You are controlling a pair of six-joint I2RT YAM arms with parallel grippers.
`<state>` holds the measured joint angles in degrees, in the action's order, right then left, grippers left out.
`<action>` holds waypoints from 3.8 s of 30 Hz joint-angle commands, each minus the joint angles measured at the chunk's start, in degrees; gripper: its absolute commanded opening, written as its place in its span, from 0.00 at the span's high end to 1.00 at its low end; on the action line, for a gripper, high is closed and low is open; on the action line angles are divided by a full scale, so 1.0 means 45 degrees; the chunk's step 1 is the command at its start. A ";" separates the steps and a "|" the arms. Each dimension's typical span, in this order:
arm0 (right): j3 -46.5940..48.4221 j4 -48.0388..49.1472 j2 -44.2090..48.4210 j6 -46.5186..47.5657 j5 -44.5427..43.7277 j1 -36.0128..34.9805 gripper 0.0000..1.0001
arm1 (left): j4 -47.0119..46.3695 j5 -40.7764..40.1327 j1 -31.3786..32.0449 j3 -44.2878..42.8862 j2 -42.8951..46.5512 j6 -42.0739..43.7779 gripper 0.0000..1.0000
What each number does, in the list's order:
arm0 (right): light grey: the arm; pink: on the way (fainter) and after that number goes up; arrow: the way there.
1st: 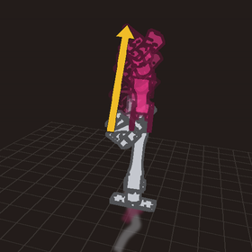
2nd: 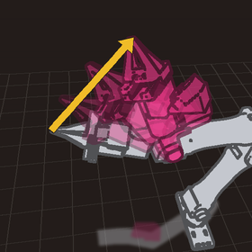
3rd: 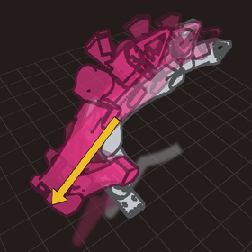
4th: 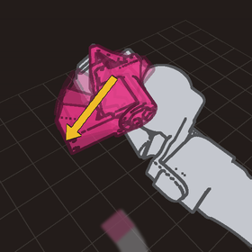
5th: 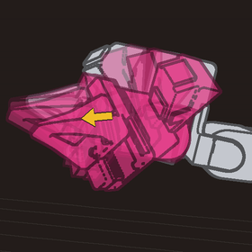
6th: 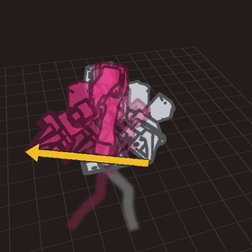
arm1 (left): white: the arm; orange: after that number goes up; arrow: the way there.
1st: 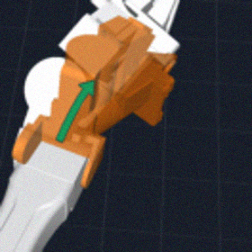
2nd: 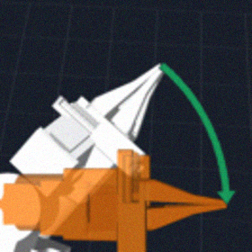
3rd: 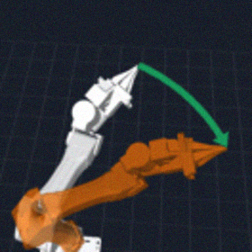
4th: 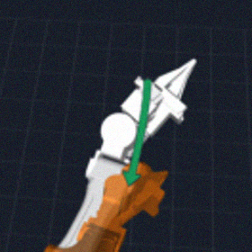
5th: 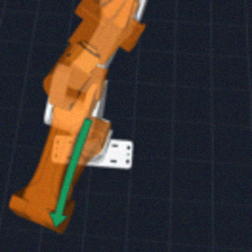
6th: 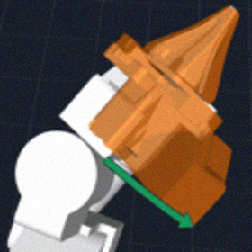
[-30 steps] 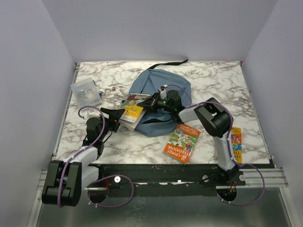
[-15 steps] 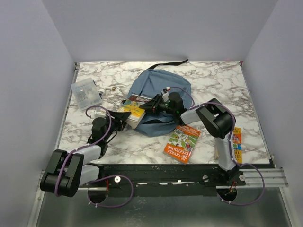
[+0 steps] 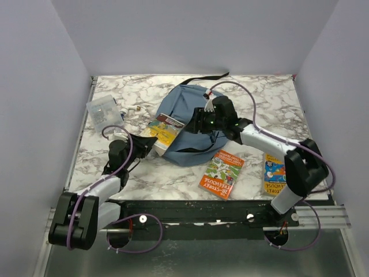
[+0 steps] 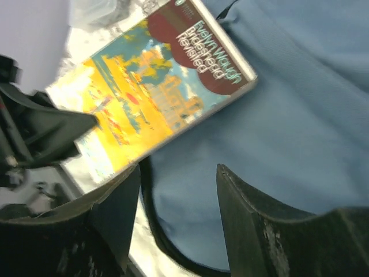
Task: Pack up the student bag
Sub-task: Pick up the book from the center of the board, then place the book in the student bag.
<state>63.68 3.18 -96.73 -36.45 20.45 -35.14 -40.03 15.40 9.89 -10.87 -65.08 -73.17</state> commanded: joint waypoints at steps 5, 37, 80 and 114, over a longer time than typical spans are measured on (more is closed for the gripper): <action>0.0623 -0.4487 0.2629 0.8915 -0.5054 -0.1491 0.41 | 0.6044 0.1460 -0.1067 -0.4119 0.3783 0.5005 1.00; 0.0599 -0.4008 -0.0379 1.5283 -0.6534 -0.4693 0.40 | 1.4858 0.1012 -0.1481 -0.8409 0.5194 0.9267 1.00; 0.2417 0.0135 0.1215 0.2234 -0.7909 -0.1947 0.99 | 1.1908 0.1948 0.0070 -0.6388 0.3932 0.0830 1.00; 0.2162 -0.0213 0.1535 0.1515 -0.7034 -0.1931 0.99 | 0.4106 -0.4627 0.4150 -0.8263 -0.6330 -0.4905 0.90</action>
<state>72.07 -0.12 -91.26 -29.56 -10.74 -43.79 -17.15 -3.03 28.10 -45.45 -89.10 -92.51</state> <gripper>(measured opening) 0.016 0.265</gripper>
